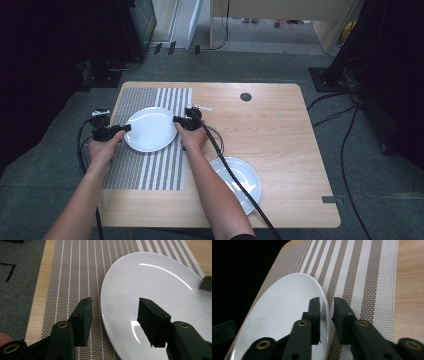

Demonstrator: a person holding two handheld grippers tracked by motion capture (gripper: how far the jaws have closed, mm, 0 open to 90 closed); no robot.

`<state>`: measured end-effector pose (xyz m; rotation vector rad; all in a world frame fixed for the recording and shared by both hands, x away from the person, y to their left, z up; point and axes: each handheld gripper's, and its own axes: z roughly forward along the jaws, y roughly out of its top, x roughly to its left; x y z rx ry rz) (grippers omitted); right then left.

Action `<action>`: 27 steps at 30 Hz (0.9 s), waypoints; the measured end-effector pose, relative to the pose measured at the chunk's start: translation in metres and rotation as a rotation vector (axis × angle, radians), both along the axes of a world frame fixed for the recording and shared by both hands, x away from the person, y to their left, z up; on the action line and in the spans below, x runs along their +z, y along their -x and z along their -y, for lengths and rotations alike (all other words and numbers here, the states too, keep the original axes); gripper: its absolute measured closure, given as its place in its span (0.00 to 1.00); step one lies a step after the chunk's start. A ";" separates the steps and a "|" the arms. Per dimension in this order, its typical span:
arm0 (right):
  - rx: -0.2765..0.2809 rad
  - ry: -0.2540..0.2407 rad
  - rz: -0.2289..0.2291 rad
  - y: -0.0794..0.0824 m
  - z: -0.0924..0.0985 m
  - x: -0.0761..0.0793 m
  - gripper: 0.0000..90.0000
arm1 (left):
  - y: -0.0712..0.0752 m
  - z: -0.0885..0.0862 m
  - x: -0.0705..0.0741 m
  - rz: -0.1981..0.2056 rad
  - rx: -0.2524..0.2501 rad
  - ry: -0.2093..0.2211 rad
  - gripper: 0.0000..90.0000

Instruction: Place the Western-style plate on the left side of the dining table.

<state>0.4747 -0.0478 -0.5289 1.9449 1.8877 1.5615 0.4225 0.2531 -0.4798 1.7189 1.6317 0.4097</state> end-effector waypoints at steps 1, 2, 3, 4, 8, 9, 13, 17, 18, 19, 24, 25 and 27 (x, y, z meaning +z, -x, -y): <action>0.000 0.007 0.020 0.000 0.000 0.000 0.78 | 0.001 0.000 0.001 0.006 0.001 -0.001 0.50; -0.002 0.005 0.027 0.000 0.001 0.000 0.76 | 0.002 -0.001 0.001 0.012 0.002 0.000 0.49; -0.003 0.001 0.028 0.000 0.002 0.000 0.75 | 0.003 -0.001 0.002 0.020 0.003 0.002 0.49; -0.002 -0.001 0.033 0.000 0.003 0.001 0.74 | 0.004 -0.002 0.003 0.022 0.007 0.003 0.47; -0.002 -0.014 0.068 0.001 0.003 0.006 0.64 | 0.008 -0.004 0.007 0.036 0.025 0.023 0.39; -0.001 -0.023 0.073 0.001 0.003 0.008 0.62 | 0.010 -0.004 0.009 0.039 0.024 0.027 0.36; 0.021 -0.024 0.088 0.002 0.006 0.022 0.53 | 0.016 -0.003 0.016 0.061 0.018 0.035 0.31; 0.059 -0.015 0.079 0.005 0.010 0.038 0.36 | 0.024 0.000 0.022 0.079 0.008 0.033 0.27; 0.073 0.001 0.068 0.007 0.011 0.041 0.36 | 0.025 0.002 0.023 0.082 0.003 0.030 0.26; 0.095 0.029 0.068 0.010 0.011 0.044 0.35 | 0.027 0.003 0.023 0.086 0.002 0.031 0.25; 0.154 0.076 0.113 0.024 0.013 0.059 0.33 | 0.037 0.010 0.027 0.101 -0.012 0.030 0.20; 0.161 0.077 0.117 0.026 0.013 0.061 0.33 | 0.039 0.011 0.027 0.102 -0.017 0.029 0.20; 0.186 0.092 0.132 0.031 0.015 0.066 0.31 | 0.042 0.012 0.028 0.101 -0.020 0.027 0.18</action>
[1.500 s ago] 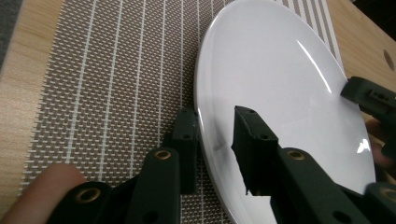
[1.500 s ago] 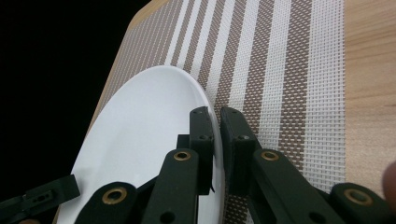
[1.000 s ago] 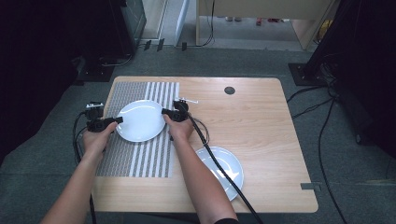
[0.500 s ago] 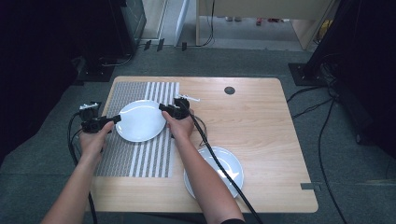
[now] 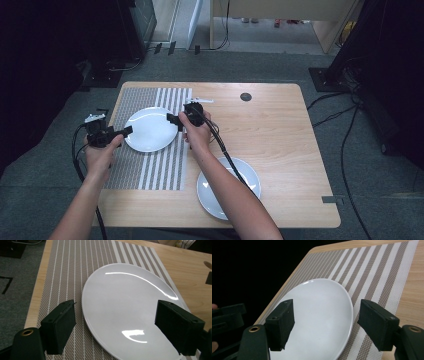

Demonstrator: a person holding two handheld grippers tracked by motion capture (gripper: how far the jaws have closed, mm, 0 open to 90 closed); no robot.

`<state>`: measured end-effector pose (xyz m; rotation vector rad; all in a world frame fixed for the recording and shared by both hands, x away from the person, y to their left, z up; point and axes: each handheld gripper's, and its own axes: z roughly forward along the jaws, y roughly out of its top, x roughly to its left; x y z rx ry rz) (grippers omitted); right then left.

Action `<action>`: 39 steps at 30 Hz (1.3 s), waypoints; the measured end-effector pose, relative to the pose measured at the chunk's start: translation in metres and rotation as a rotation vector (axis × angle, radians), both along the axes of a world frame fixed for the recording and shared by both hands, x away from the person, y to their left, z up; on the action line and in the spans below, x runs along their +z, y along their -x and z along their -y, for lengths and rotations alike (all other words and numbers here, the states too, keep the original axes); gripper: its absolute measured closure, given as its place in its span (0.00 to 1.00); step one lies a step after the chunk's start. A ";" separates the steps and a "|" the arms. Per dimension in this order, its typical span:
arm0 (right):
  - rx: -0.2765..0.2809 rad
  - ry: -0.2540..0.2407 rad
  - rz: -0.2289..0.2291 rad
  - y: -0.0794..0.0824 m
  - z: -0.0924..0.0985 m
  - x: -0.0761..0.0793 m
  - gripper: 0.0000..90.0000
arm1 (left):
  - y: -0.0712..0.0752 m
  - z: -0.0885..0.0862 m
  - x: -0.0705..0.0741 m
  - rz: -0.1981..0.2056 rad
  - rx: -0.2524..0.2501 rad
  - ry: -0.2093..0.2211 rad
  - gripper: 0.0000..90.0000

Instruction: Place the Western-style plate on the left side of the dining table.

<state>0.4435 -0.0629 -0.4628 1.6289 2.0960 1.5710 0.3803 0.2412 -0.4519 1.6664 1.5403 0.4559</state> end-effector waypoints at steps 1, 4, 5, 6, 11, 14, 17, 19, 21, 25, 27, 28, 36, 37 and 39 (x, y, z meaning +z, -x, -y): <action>0.010 0.008 0.003 0.002 0.001 0.002 0.31 | 0.002 0.001 0.000 0.000 -0.002 0.005 0.18; 0.031 0.014 0.000 0.010 0.006 0.009 0.31 | 0.008 0.002 0.000 0.006 -0.010 0.005 0.16; 0.036 0.009 0.000 0.012 0.007 0.010 0.30 | 0.012 0.002 0.000 0.012 -0.010 0.009 0.16; 0.045 0.006 0.009 0.015 0.010 0.013 0.30 | 0.014 0.002 0.000 0.014 -0.015 0.007 0.15; 0.068 0.035 0.053 0.028 0.022 0.023 0.29 | 0.027 0.004 -0.001 0.024 -0.031 0.007 0.15; 0.071 0.050 0.067 0.034 0.031 0.028 0.28 | 0.036 0.005 -0.001 0.033 -0.034 0.013 0.15; 0.071 0.062 0.085 0.040 0.041 0.032 0.28 | 0.046 0.005 -0.002 0.044 -0.035 0.021 0.15; 0.075 0.067 0.096 0.045 0.048 0.035 0.28 | 0.051 0.005 -0.002 0.048 -0.038 0.022 0.15; 0.073 0.075 0.111 0.049 0.056 0.038 0.28 | 0.056 0.004 -0.002 0.052 -0.038 0.026 0.15; 0.065 0.079 0.122 0.058 0.073 0.040 0.28 | 0.065 0.004 -0.001 0.062 -0.045 0.030 0.16; 0.057 0.086 0.128 0.062 0.082 0.040 0.28 | 0.070 0.004 0.000 0.068 -0.050 0.028 0.16; 0.054 0.084 0.131 0.064 0.087 0.040 0.28 | 0.073 0.004 0.001 0.073 -0.050 0.026 0.16; 0.023 0.105 0.159 0.083 0.120 0.038 0.28 | 0.093 0.004 0.000 0.093 -0.064 -0.003 0.16; 0.018 0.105 0.161 0.085 0.124 0.037 0.27 | 0.096 0.002 -0.001 0.094 -0.064 -0.002 0.16; 0.011 0.112 0.165 0.091 0.133 0.036 0.27 | 0.101 -0.001 -0.003 0.096 -0.056 0.000 0.16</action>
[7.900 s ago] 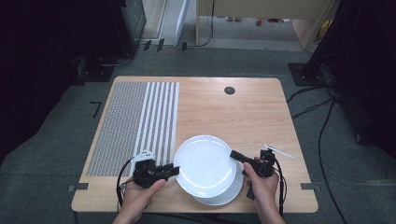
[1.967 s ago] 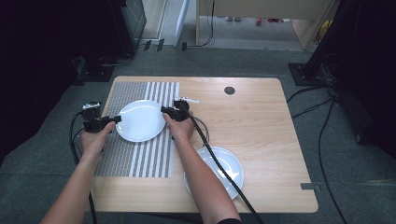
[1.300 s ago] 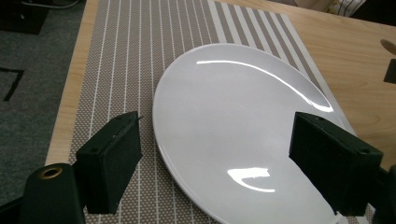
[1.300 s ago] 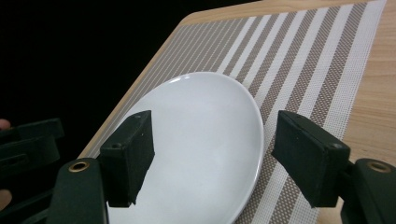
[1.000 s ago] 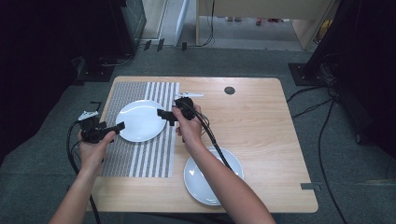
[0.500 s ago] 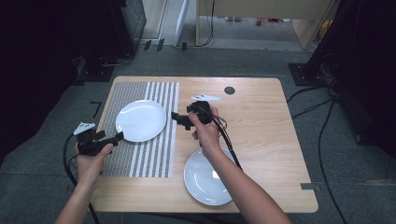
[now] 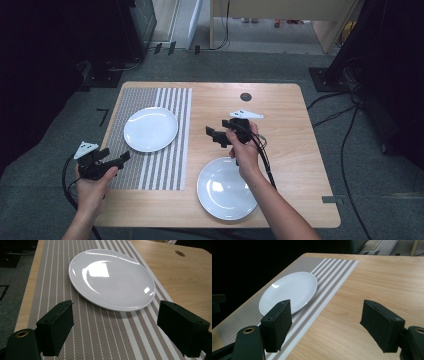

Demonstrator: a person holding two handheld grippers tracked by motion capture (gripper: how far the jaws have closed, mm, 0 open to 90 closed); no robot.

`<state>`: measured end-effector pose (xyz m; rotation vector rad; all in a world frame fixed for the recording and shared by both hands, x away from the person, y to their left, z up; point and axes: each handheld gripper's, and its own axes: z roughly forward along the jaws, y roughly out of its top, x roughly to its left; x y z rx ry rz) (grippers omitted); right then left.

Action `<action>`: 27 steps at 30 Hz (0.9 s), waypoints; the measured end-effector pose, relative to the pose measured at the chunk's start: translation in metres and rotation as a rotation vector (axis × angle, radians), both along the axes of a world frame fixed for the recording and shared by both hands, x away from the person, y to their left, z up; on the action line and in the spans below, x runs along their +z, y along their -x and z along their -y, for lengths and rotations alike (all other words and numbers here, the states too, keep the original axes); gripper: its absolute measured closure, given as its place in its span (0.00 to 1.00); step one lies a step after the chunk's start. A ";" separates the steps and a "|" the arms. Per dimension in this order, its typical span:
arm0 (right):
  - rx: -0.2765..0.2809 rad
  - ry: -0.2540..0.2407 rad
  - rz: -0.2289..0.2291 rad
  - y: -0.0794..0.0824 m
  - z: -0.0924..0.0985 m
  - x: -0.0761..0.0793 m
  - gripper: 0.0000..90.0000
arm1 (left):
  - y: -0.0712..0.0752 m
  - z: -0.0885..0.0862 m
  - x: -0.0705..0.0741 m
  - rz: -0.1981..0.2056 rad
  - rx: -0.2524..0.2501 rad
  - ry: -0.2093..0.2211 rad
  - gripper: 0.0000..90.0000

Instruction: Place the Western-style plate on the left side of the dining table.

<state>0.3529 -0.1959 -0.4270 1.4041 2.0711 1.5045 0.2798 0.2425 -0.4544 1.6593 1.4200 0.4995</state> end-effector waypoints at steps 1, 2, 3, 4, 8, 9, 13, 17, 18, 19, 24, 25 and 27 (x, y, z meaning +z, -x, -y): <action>-0.005 0.002 0.002 0.002 0.004 -0.001 0.27 | 0.003 -0.002 -0.001 0.000 0.003 0.000 0.16; -0.007 0.002 -0.001 0.004 0.009 -0.002 0.27 | 0.005 -0.004 -0.001 0.002 0.007 0.002 0.16; -0.009 0.002 -0.002 0.006 0.012 -0.003 0.27 | 0.008 -0.007 -0.003 0.000 0.010 0.001 0.16; -0.016 0.005 -0.003 0.008 0.017 -0.004 0.27 | 0.010 -0.009 -0.003 -0.002 0.012 -0.001 0.16; -0.040 0.002 -0.001 0.016 0.034 -0.007 0.27 | 0.021 -0.018 -0.011 -0.009 0.027 0.006 0.16; -0.046 0.004 0.003 0.018 0.040 -0.009 0.27 | 0.022 -0.020 -0.013 -0.012 0.030 0.010 0.16; -0.072 0.009 -0.002 0.026 0.056 -0.013 0.27 | 0.028 -0.026 -0.023 -0.028 0.045 0.021 0.16; -0.089 0.020 -0.004 0.033 0.070 -0.019 0.27 | 0.032 -0.031 -0.031 -0.034 0.062 0.025 0.16; -0.093 0.019 -0.004 0.035 0.072 -0.020 0.27 | 0.033 -0.032 -0.033 -0.036 0.061 0.024 0.16; -0.097 0.018 -0.006 0.037 0.076 -0.022 0.27 | 0.034 -0.032 -0.035 -0.036 0.063 0.013 0.16; -0.114 0.036 -0.005 0.047 0.091 -0.029 0.26 | 0.039 -0.033 -0.040 -0.025 0.071 -0.036 0.16; -0.119 0.043 -0.006 0.049 0.094 -0.030 0.26 | 0.040 -0.034 -0.042 -0.026 0.074 -0.047 0.16; -0.127 0.044 -0.006 0.053 0.101 -0.032 0.26 | 0.041 -0.036 -0.046 -0.031 0.077 -0.051 0.16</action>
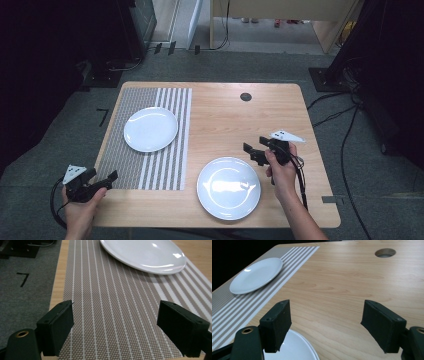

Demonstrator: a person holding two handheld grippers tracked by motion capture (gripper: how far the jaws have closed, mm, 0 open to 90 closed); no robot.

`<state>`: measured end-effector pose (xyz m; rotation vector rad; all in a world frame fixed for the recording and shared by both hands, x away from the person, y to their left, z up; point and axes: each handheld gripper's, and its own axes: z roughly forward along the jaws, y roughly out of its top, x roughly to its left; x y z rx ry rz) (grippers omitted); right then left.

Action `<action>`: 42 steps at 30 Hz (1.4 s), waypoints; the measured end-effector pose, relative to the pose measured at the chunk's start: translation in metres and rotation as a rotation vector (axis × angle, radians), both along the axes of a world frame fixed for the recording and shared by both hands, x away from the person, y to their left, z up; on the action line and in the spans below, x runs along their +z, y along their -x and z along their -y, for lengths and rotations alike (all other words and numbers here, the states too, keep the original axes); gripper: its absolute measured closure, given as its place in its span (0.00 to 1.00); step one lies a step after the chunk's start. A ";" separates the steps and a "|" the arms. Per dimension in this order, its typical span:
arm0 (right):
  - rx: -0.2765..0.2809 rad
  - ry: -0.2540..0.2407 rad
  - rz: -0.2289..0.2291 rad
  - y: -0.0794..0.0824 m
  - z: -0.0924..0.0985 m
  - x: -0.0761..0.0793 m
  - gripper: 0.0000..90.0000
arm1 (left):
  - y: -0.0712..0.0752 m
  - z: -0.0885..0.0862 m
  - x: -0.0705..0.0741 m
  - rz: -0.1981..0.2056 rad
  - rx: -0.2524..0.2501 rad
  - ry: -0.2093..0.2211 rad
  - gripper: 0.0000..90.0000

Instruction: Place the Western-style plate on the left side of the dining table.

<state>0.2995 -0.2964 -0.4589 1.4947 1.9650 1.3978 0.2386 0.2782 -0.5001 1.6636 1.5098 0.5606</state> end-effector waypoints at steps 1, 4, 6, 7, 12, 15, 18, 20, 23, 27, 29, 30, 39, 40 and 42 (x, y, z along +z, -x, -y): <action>-0.005 -0.001 -0.005 0.002 0.004 -0.002 0.26 | 0.001 -0.001 -0.002 -0.005 0.006 -0.003 0.16; -0.023 0.006 -0.010 0.006 0.014 -0.005 0.26 | 0.002 -0.002 -0.007 -0.013 0.011 -0.031 0.16; -0.037 0.006 -0.013 0.009 0.021 -0.009 0.26 | 0.003 -0.002 -0.009 -0.015 0.017 -0.045 0.16; -0.043 0.006 -0.017 0.010 0.025 -0.010 0.26 | 0.004 -0.003 -0.009 -0.012 0.021 -0.043 0.16; -0.070 0.020 -0.028 0.018 0.041 -0.018 0.26 | 0.005 -0.002 -0.010 -0.014 0.027 -0.074 0.16; -0.085 0.031 -0.030 0.023 0.049 -0.022 0.26 | 0.005 0.000 -0.012 -0.028 0.026 -0.078 0.16; -0.105 0.029 -0.045 0.028 0.058 -0.025 0.26 | 0.005 0.001 -0.013 -0.033 0.027 -0.087 0.16; -0.116 0.033 -0.048 0.031 0.064 -0.028 0.26 | 0.004 0.003 -0.014 -0.037 0.025 -0.095 0.16; -0.134 0.038 -0.058 0.036 0.074 -0.031 0.26 | 0.004 0.004 -0.015 -0.045 0.024 -0.103 0.16; -0.164 0.046 -0.074 0.043 0.087 -0.037 0.26 | 0.002 0.007 -0.017 -0.060 0.020 -0.120 0.17; -0.178 0.048 -0.080 0.047 0.094 -0.040 0.26 | 0.002 0.008 -0.017 -0.060 0.022 -0.119 0.17; -0.186 0.049 -0.083 0.048 0.096 -0.041 0.26 | 0.002 0.007 -0.017 -0.060 0.024 -0.114 0.17; -0.217 0.087 -0.111 0.066 0.117 -0.052 0.25 | 0.002 0.008 -0.017 -0.061 0.029 -0.123 0.17; -0.221 0.088 -0.114 0.068 0.120 -0.053 0.25 | 0.002 0.008 -0.017 -0.061 0.029 -0.123 0.17; -0.232 0.092 -0.121 0.072 0.125 -0.056 0.25 | 0.002 0.009 -0.017 -0.063 0.030 -0.131 0.17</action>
